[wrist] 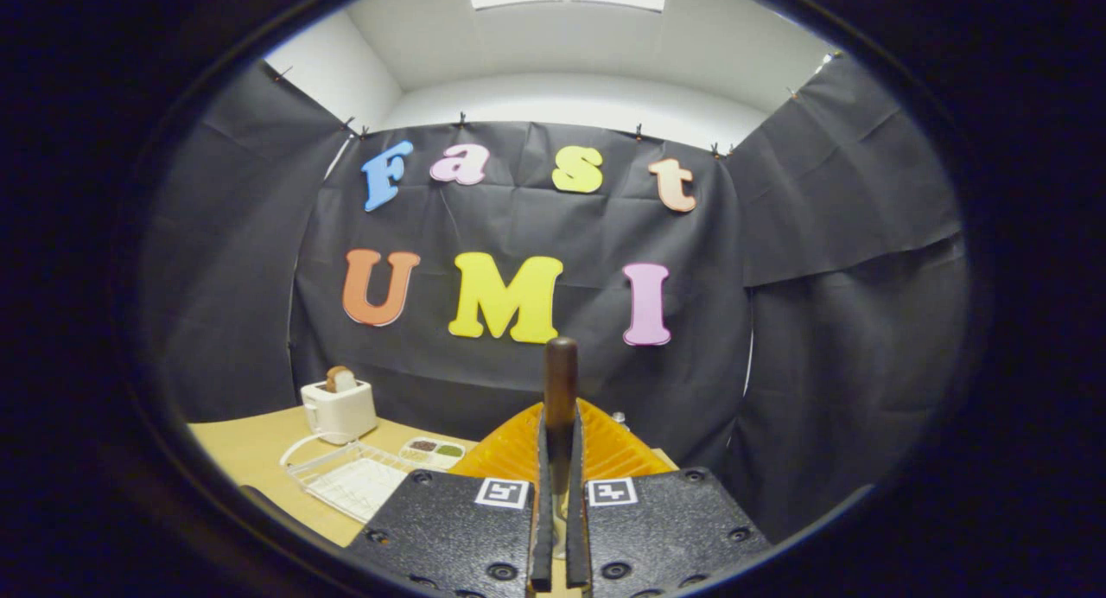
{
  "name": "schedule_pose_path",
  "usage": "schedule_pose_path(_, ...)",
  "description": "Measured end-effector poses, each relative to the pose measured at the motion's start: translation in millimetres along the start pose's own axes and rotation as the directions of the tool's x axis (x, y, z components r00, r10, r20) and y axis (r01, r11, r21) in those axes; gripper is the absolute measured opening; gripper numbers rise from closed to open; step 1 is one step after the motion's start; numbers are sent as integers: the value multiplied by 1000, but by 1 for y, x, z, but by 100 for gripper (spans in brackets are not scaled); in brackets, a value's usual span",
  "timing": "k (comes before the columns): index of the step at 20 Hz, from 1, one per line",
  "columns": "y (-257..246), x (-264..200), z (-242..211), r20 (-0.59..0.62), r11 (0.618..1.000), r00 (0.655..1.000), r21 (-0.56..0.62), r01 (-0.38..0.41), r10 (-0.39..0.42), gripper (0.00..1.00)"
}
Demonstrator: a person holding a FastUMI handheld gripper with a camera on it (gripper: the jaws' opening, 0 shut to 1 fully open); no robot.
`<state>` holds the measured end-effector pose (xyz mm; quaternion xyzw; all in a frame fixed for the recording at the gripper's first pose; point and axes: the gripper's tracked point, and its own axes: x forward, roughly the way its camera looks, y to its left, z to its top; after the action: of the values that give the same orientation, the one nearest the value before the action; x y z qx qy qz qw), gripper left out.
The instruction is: Take the plate from the dish rack, then take the spoon from the basket and place it into the plate.
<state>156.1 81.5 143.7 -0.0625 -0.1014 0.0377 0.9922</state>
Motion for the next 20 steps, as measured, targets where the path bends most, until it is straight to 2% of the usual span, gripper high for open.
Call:
schedule_pose_path(5,42,-45,-25,4,999,999,6,-49,49,11)
schedule_pose_path(13,108,-77,-152,-89,992,988,25,-122,124,14)
schedule_pose_path(17,118,-80,-206,-157,994,982,49,-97,104,16)
schedule_pose_path(20,116,-76,-218,-168,997,983,36,-72,77,16)
